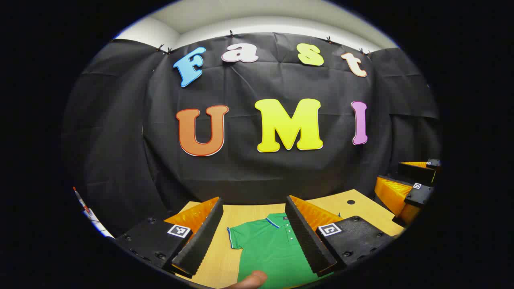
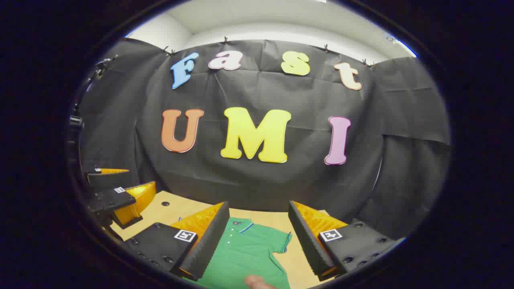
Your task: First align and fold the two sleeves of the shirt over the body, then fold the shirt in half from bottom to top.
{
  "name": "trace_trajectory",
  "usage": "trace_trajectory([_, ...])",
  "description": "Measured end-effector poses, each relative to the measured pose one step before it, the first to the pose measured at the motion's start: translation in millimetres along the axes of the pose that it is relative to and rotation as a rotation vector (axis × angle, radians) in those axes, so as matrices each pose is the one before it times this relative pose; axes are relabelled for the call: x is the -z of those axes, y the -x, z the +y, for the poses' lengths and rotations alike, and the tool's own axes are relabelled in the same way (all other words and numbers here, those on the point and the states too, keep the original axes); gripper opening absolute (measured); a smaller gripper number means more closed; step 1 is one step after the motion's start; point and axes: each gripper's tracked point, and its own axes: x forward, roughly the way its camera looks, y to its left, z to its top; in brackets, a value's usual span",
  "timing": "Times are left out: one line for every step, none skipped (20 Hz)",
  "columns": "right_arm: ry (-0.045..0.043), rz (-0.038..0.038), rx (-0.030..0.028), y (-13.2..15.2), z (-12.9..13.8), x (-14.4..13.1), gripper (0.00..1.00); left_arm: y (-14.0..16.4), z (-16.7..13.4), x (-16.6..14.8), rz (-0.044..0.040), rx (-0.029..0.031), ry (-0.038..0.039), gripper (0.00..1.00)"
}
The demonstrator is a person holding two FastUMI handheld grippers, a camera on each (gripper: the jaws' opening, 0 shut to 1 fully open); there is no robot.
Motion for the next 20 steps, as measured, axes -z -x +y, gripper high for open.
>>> trace_trajectory([0.00023, 0.00450, 0.00487, -2.94, -3.35, 0.95, 0.94, 0.79, -2.14, 1.01, 0.00522, -0.00070, 0.00817, 0.99])
trace_trajectory([0.00366, 0.00494, 0.00258, -2.47, -1.70, 1.13, 0.94, 0.13, -3.09, 0.13, 0.00217, 0.00400, 0.00821, 1.00])
trace_trajectory([0.00435, 0.00832, 0.00317, -2.50, -3.65, 2.44, 0.94, -0.09, -4.44, -0.59, -0.00234, 0.00618, 0.00811, 0.99])
trace_trajectory([-0.00163, 0.00690, 0.00030, -1.31, -2.87, 2.03, 0.94, -0.62, -3.18, -0.74, -0.00058, 0.00504, 0.00509, 1.00])
trace_trajectory([-0.00137, 0.00575, 0.00029, -1.64, -2.29, 0.44, 0.94, -0.86, -2.54, 0.52, -0.00002, 0.00329, 0.00006, 1.00])
trace_trajectory([0.00121, 0.00192, 0.00045, -0.49, -2.44, 0.68, 0.94, -0.75, -3.17, -0.34, -0.00026, 0.00609, 0.00019, 1.00])
trace_trajectory([0.00229, -0.00087, 0.00131, -0.86, -3.30, -1.02, 0.94, 0.11, -3.17, -0.05, -0.00252, 0.00541, 0.00179, 1.00])
trace_trajectory([0.00117, 0.00236, -0.00176, -1.02, -1.47, 1.57, 0.94, -0.10, -2.34, -0.24, -0.00185, 0.00242, -0.00020, 1.00])
trace_trajectory([-0.00119, 0.00356, -0.00016, -0.69, -1.41, 0.90, 0.94, -0.32, -1.24, 0.88, 0.00036, 0.00203, -0.00044, 1.00])
trace_trajectory([-0.00363, 0.00183, -0.00150, 0.07, -1.69, 1.17, 0.94, 0.40, -2.13, 0.15, 0.00220, 0.00217, 0.00034, 1.00])
trace_trajectory([-0.00374, 0.00327, -0.00367, -0.23, -0.32, -0.13, 0.94, 1.66, -0.26, 0.78, -0.00057, -0.00131, -0.00100, 1.00])
trace_trajectory([-0.00355, 0.00041, 0.00127, -1.01, -1.61, 1.07, 0.96, 0.00, -0.12, -1.25, -0.00098, -0.00234, -0.00265, 0.99])
trace_trajectory([-0.00438, 0.00187, -0.00382, 0.83, -0.13, -0.08, 0.95, 0.09, -0.43, -0.46, -0.00213, -0.00129, -0.00231, 0.99])
trace_trajectory([-0.00400, 0.00286, -0.00188, -0.62, -0.16, 1.10, 0.95, 0.49, -0.72, -0.60, -0.00385, 0.00278, 0.00212, 0.99])
trace_trajectory([-0.00111, 0.00405, -0.00064, 0.32, -0.82, 1.06, 0.95, 0.09, -2.17, -0.26, -0.00095, 0.00565, 0.00173, 1.00])
trace_trajectory([0.00115, 0.00420, -0.00102, -0.22, -0.92, 1.63, 0.94, 0.52, -1.45, 0.68, 0.00064, 0.00319, 0.00161, 1.00])
trace_trajectory([0.00085, 0.00196, -0.00026, 0.01, -0.68, 0.20, 0.94, 1.83, -1.56, 0.49, 0.00074, 0.00220, 0.00214, 1.00])
trace_trajectory([0.00068, 0.00337, -0.00490, 0.38, 0.48, 2.16, 0.94, 1.03, -1.69, 1.55, 0.00256, 0.00141, -0.00059, 1.00])
trace_trajectory([0.00420, 0.00439, -0.00666, -0.65, 1.59, 0.75, 0.94, 0.68, -0.65, 0.32, -0.00041, -0.00111, -0.00203, 1.00])
trace_trajectory([0.00589, 0.00416, -0.00423, -1.16, 0.63, 2.89, 0.95, 0.48, -0.34, 0.84, 0.00092, 0.00140, -0.00238, 1.00])
